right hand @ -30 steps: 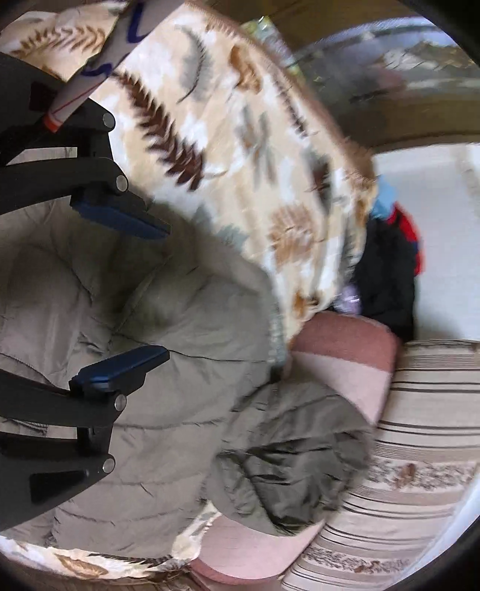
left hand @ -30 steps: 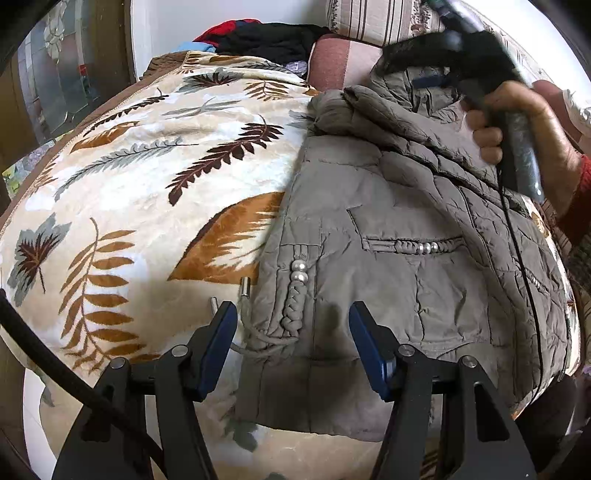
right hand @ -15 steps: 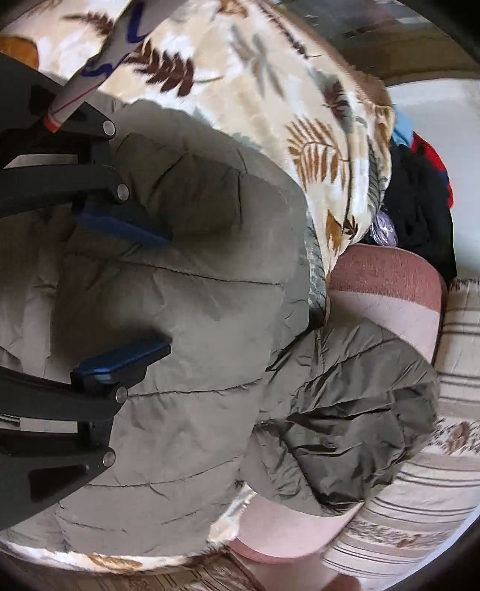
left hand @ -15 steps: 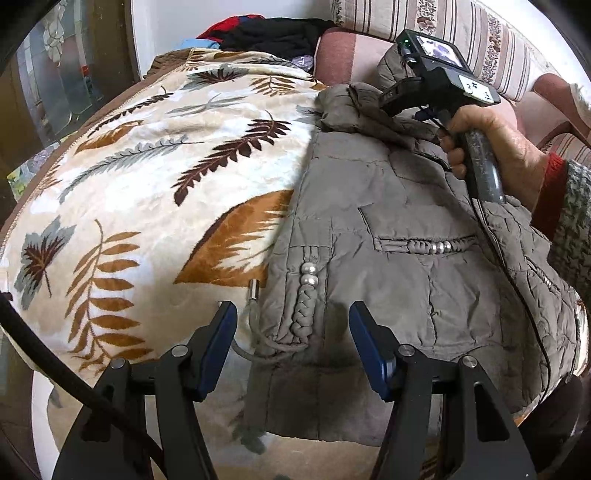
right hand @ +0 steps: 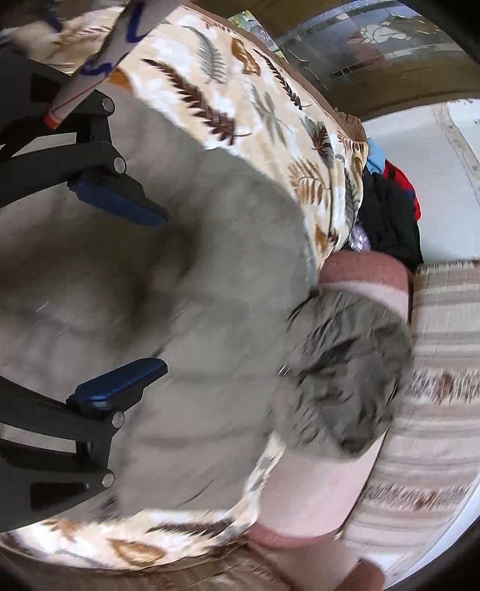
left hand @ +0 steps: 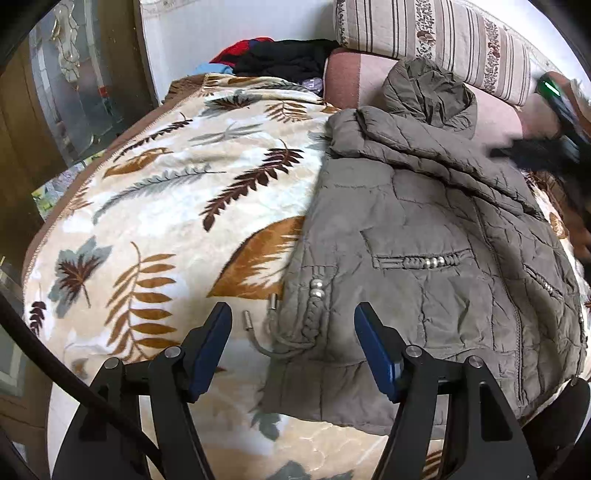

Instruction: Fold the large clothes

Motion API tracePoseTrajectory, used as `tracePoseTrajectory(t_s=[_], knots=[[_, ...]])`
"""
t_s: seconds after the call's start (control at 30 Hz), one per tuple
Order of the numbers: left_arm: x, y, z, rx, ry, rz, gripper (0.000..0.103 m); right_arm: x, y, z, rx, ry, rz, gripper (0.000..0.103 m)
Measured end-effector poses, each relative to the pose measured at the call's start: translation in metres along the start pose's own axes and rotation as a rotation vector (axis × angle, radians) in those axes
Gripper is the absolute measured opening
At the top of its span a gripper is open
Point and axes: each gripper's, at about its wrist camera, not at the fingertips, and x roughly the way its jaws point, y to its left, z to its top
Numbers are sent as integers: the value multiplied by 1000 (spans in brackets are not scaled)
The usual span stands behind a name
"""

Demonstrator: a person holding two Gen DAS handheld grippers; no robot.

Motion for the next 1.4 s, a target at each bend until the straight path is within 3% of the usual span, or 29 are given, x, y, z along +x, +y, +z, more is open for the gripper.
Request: tracePoseTrajectory(t_s=[0.3,0.43,0.57,0.87,0.93,1.07,1.3,1.33,1.4], knots=[[27,30,13,-55,62,55,70,-69,-137,-109,239,48,-86,83],[44,42,19,-99,104,17,70,-91,-191,-157,351,60,-157,87],[61,49,25,-127,143,-53,70,-97,-222,-191,456,78,-161,87],[91,47,36,-198,207,-274,71,-79,-229,-221,570,57,-2,91],[97,42,35,-213,233,-339,71,-72,-228,-224,598,56,18,91],[104,29,30,-225,260,-402,71,-60,-227,-229,612,75,30,91],[106,12,20,-205,260,-374,76,-50,-211,-238,547,94,41,91],[104,6,18,-187,260,-364,70,-51,-206,-239,524,92,39,89],[103,-2,19,-146,277,-362,52,-52,-198,-239,489,93,30,71]])
